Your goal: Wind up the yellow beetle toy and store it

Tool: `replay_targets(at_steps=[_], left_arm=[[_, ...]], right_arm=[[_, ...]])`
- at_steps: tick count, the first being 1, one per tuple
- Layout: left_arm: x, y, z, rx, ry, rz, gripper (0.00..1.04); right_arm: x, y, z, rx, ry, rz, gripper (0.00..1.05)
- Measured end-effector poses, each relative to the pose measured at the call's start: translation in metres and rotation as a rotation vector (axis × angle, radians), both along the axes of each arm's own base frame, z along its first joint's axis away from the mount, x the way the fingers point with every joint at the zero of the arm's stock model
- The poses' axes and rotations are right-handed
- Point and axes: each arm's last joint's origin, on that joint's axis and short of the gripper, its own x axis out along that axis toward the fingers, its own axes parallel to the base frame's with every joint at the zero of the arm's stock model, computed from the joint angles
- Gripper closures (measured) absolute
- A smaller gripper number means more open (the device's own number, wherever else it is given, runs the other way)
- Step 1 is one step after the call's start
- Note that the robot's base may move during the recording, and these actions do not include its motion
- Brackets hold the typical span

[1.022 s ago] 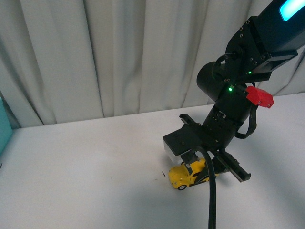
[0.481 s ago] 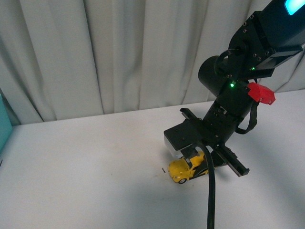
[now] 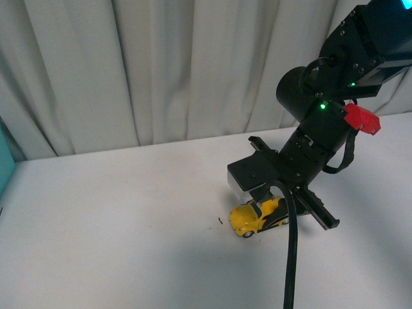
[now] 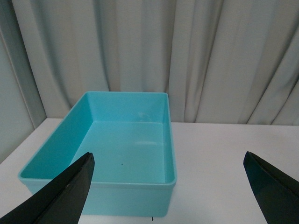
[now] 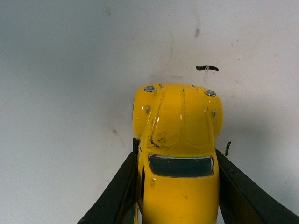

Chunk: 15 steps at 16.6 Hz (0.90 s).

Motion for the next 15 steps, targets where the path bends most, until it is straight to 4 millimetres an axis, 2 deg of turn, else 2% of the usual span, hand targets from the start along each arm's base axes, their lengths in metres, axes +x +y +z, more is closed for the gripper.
replay_targets(at_steps=[5,12,15], left_arm=[[0.0,0.0,0.0,0.0,0.0,0.001,0.07],[0.0,0.0,0.0,0.0,0.0,0.0,0.07],[0.0,0.0,0.0,0.0,0.0,0.0,0.07]], right_arm=[[-0.013,-0.015,-0.004,0.024,-0.019,-0.039,0.64],[-0.031,-0.047,-0.013,0.064,-0.027,-0.138,0.64],[-0.034,-0.052,-0.015,0.071,-0.027,-0.153,0.64]])
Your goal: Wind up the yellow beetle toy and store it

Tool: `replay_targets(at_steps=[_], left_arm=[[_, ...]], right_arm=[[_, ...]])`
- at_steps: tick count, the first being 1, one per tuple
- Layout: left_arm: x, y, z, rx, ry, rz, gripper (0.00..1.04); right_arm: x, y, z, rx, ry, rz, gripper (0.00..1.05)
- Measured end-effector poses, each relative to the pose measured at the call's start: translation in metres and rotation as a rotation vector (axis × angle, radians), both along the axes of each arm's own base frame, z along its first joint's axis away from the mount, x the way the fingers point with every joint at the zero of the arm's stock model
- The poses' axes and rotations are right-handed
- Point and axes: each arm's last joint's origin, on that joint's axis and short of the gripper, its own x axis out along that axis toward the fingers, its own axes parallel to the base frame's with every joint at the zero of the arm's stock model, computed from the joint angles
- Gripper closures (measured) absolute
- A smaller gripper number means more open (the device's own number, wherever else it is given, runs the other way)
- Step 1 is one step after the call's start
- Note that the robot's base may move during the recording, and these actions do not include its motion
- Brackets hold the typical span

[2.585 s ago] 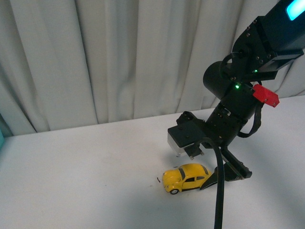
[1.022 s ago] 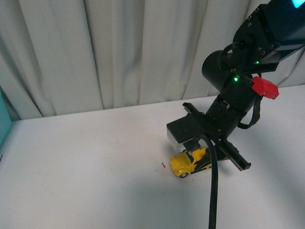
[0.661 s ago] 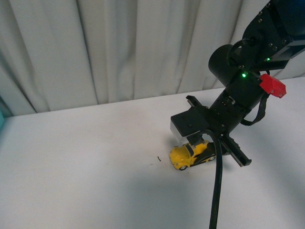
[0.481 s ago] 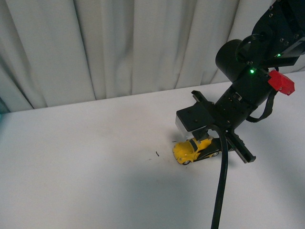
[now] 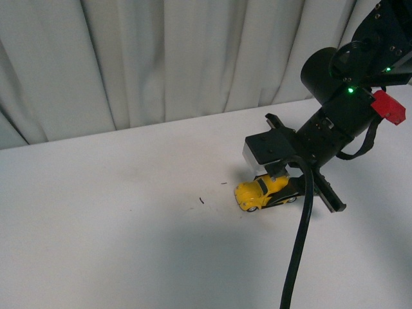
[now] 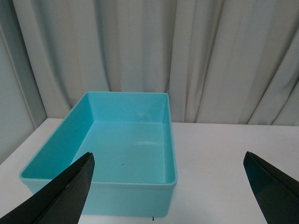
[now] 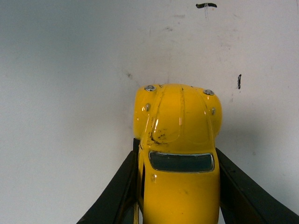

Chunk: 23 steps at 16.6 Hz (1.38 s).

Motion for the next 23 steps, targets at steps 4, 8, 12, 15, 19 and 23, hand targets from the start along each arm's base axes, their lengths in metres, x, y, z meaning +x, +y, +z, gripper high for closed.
replay_targets(at_steps=[4,8,12,15,19,23], left_arm=[[0.0,0.0,0.0,0.0,0.0,0.0,0.07],[0.0,0.0,0.0,0.0,0.0,0.0,0.07],[0.0,0.0,0.0,0.0,0.0,0.0,0.07],[0.0,0.0,0.0,0.0,0.0,0.0,0.07],[0.0,0.0,0.0,0.0,0.0,0.0,0.07],[0.0,0.0,0.0,0.0,0.0,0.0,0.07]], right_arm=[[-0.013,-0.02,-0.003,0.022,0.02,-0.06,0.64],[-0.026,-0.043,-0.005,0.037,0.034,-0.131,0.64],[-0.035,-0.059,-0.005,0.036,0.042,-0.177,0.64],[-0.036,-0.062,-0.004,0.038,0.043,-0.184,0.64],[-0.047,-0.063,-0.009,0.054,0.132,-0.215,0.22],[-0.048,-0.063,-0.009,0.058,0.146,-0.227,0.07]])
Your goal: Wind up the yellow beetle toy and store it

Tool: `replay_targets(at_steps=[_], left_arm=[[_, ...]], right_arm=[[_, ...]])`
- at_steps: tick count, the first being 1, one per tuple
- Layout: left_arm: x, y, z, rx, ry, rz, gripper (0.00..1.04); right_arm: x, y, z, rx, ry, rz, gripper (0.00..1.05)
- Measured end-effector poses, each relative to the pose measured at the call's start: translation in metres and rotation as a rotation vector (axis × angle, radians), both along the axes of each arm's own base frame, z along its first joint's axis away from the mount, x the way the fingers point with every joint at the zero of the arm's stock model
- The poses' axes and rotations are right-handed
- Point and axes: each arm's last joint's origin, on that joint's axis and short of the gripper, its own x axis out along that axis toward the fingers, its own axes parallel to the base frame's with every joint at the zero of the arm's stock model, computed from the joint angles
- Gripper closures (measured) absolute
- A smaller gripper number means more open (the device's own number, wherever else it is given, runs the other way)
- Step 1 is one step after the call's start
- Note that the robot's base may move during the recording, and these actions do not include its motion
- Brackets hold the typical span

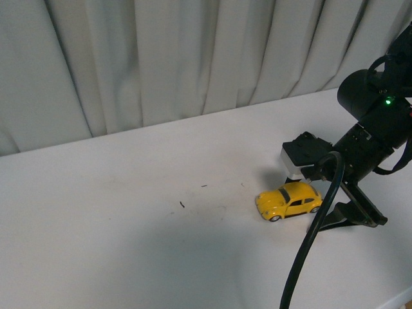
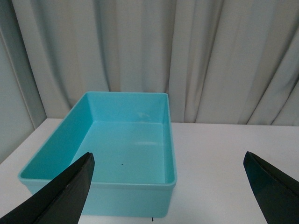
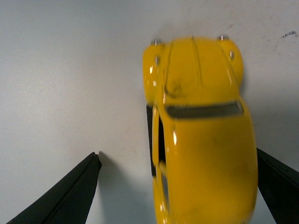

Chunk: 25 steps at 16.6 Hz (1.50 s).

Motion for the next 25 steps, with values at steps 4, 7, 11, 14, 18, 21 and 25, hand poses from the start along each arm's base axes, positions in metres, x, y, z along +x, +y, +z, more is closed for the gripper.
replay_targets(at_steps=[4,7,11,14,18,21,25], left_arm=[[0.0,0.0,0.0,0.0,0.0,0.0,0.07],[0.0,0.0,0.0,0.0,0.0,0.0,0.07],[0.0,0.0,0.0,0.0,0.0,0.0,0.07],[0.0,0.0,0.0,0.0,0.0,0.0,0.07],[0.0,0.0,0.0,0.0,0.0,0.0,0.07],[0.0,0.0,0.0,0.0,0.0,0.0,0.07],[0.0,0.0,0.0,0.0,0.0,0.0,0.07]], right_arm=[[0.0,0.001,0.0,0.001,0.002,-0.001,0.07],[0.0,0.001,0.0,0.001,0.002,-0.001,0.07],[0.0,0.001,0.0,-0.002,-0.004,-0.001,0.07],[0.0,0.003,0.002,-0.013,-0.009,0.006,0.07],[0.002,0.005,0.005,-0.017,-0.021,0.013,0.07],[0.01,0.008,0.018,-0.021,-0.091,0.042,0.07],[0.034,0.019,0.106,0.084,-0.44,0.036,0.07]])
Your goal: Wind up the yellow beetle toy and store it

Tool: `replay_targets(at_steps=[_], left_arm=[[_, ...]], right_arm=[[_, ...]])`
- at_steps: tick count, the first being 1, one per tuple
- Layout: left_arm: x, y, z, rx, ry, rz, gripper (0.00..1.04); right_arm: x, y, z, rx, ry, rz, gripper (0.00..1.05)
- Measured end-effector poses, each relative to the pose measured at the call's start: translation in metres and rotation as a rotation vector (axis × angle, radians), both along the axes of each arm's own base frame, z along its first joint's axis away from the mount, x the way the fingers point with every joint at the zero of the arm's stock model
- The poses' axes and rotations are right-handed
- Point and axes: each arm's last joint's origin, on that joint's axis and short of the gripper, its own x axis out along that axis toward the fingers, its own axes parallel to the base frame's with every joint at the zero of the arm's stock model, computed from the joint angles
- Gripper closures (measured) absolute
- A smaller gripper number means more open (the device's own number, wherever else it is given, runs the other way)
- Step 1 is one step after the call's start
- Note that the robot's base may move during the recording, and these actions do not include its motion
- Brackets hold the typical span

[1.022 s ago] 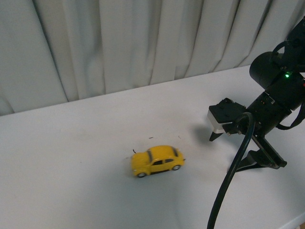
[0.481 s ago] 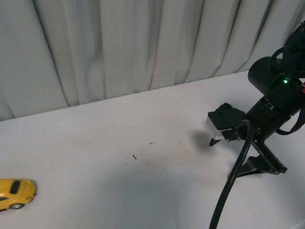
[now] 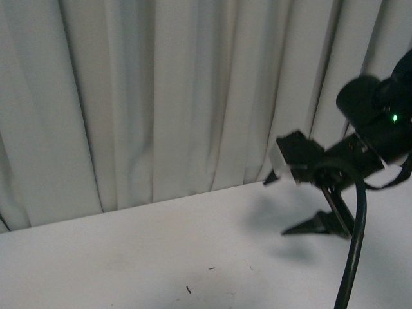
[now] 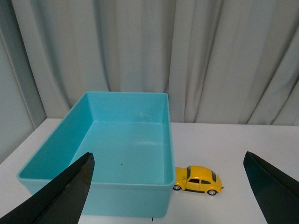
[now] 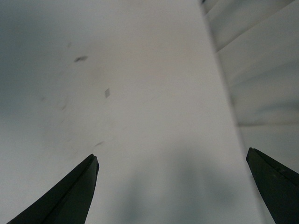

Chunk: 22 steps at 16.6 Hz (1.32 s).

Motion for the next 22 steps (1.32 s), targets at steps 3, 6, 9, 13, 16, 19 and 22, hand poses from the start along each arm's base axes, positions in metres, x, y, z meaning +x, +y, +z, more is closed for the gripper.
replay_targets(at_steps=[3,6,9,13,16,19,22], left_arm=[[0.0,0.0,0.0,0.0,0.0,0.0,0.07],[0.0,0.0,0.0,0.0,0.0,0.0,0.07],[0.0,0.0,0.0,0.0,0.0,0.0,0.07],[0.0,0.0,0.0,0.0,0.0,0.0,0.07],[0.0,0.0,0.0,0.0,-0.001,-0.001,0.07],[0.0,0.0,0.0,0.0,0.0,0.0,0.07],[0.0,0.0,0.0,0.0,0.0,0.0,0.07]], right_arm=[[-0.003,0.008,0.075,0.136,-0.365,-0.046,0.07],[-0.032,0.014,0.146,0.298,-0.69,-0.187,0.07],[-0.079,0.038,0.173,0.566,-0.78,-0.238,0.07],[-0.167,0.094,0.131,0.822,-0.432,-0.913,0.5],[-0.205,0.091,0.099,0.874,-0.481,-0.992,0.84],[-0.214,0.091,0.07,0.875,-0.463,-0.999,1.03],[-0.223,0.091,0.054,0.883,-0.474,-0.994,1.03]])
